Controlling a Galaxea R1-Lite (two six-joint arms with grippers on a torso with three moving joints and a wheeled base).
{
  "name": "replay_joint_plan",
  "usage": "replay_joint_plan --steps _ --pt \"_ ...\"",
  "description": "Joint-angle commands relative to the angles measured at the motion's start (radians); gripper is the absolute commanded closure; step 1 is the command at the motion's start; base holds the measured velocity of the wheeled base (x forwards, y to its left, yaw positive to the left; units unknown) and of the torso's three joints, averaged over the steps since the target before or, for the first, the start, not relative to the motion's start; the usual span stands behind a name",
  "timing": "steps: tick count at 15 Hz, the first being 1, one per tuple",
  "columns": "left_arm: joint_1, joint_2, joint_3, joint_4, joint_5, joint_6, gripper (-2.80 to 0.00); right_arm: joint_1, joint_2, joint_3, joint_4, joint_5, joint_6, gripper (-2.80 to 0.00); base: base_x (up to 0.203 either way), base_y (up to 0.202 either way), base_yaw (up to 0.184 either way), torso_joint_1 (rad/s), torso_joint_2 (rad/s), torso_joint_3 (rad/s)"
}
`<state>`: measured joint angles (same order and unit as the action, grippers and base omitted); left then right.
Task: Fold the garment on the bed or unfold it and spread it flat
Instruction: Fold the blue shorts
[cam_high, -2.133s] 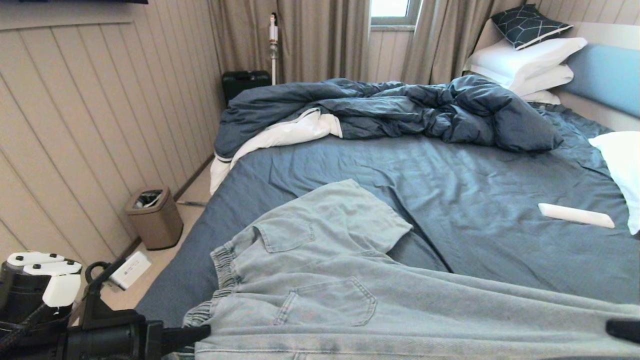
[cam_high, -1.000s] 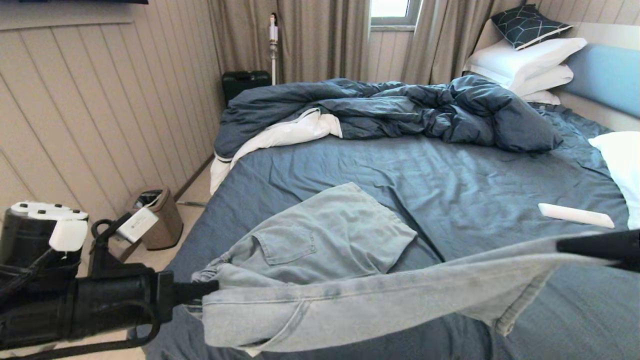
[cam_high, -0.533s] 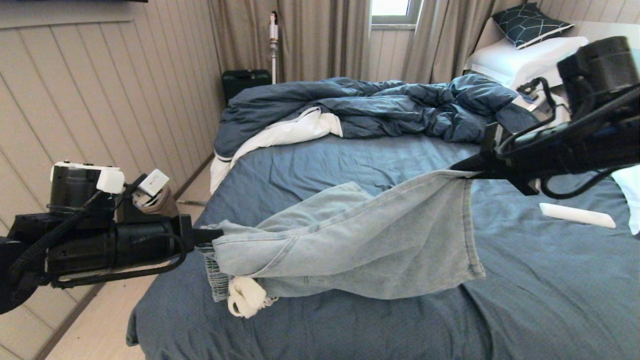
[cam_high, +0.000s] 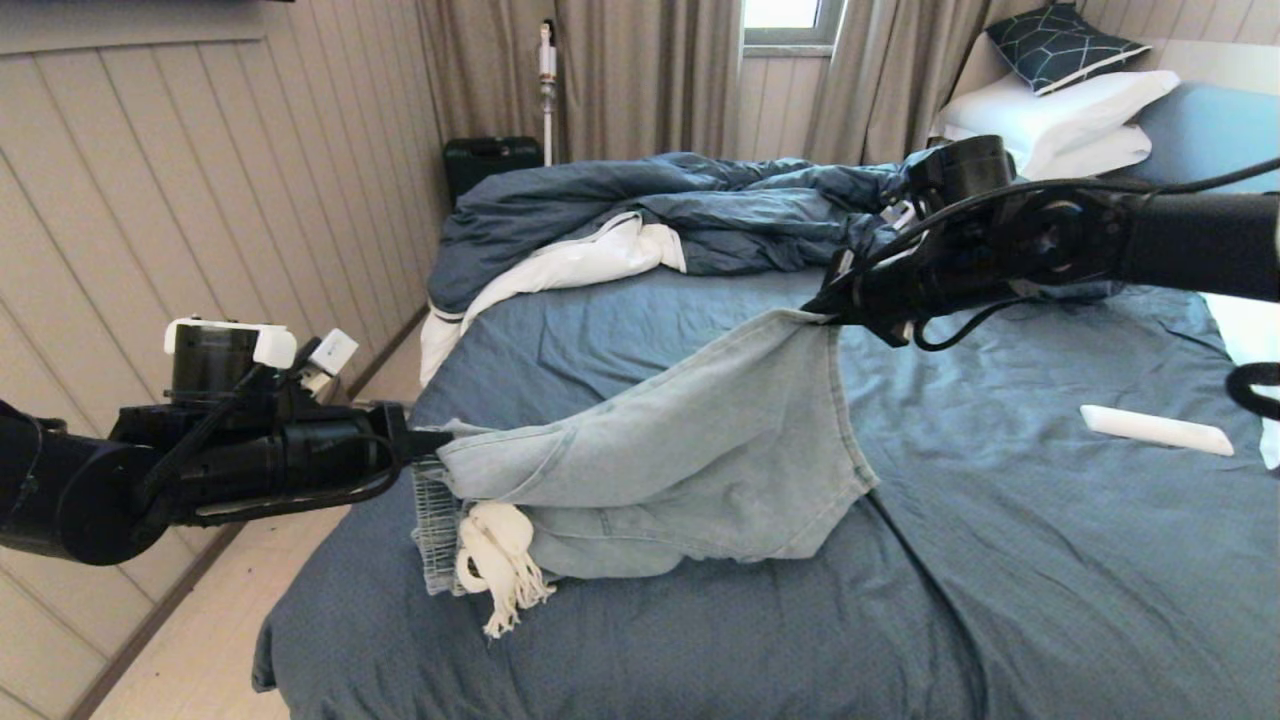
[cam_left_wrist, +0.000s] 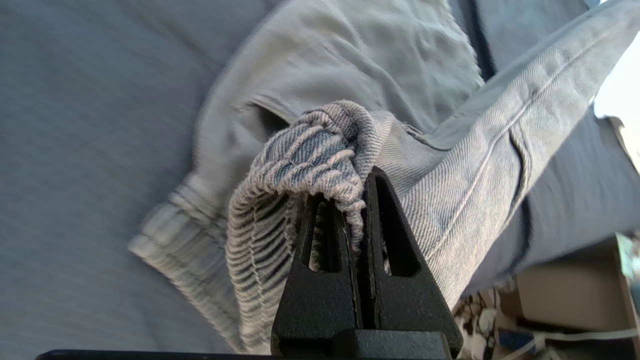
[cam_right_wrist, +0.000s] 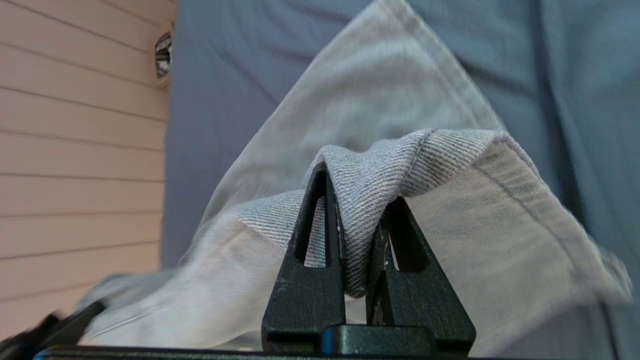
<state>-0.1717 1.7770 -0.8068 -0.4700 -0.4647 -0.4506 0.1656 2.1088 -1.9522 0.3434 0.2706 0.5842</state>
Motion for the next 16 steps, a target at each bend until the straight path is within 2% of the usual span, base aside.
replay_joint_plan --steps 1,5,11,12,13,14,16 --pt "0.025 0.031 -0.009 -0.010 -0.002 -0.002 0.00 0.007 0.081 -0.012 -0.030 0.001 -0.001 0.00 0.000 0.000 0.000 0.000 0.00 0.000" --pt "0.065 0.058 0.001 -0.086 0.000 -0.001 0.00 0.026 0.124 -0.011 -0.150 0.001 -0.001 0.00 0.000 0.000 0.000 0.000 0.00 0.000" --pt "0.063 0.122 0.032 -0.127 -0.007 0.013 0.00 0.051 0.198 -0.013 -0.240 -0.001 -0.017 0.00 0.000 0.000 0.000 0.000 0.00 0.000" --pt "0.061 0.123 0.035 -0.131 -0.008 0.013 0.00 0.051 0.200 -0.013 -0.241 -0.001 -0.017 -2.80 0.000 0.000 0.000 0.000 0.00 0.000" --pt "0.060 0.122 0.037 -0.131 -0.006 0.013 0.00 0.051 0.200 -0.013 -0.241 -0.002 -0.017 -2.80 0.000 0.000 0.000 0.000 0.00 0.000" --pt "0.047 0.121 0.040 -0.131 -0.002 0.014 -2.80 0.049 0.198 -0.013 -0.245 -0.002 -0.017 -2.80 0.000 0.000 0.000 0.000 0.00 0.000" --pt "0.029 0.115 0.046 -0.131 0.009 0.012 -2.80 0.046 0.201 -0.013 -0.273 -0.001 -0.023 -2.80 0.000 0.000 0.000 0.000 0.00 0.000"
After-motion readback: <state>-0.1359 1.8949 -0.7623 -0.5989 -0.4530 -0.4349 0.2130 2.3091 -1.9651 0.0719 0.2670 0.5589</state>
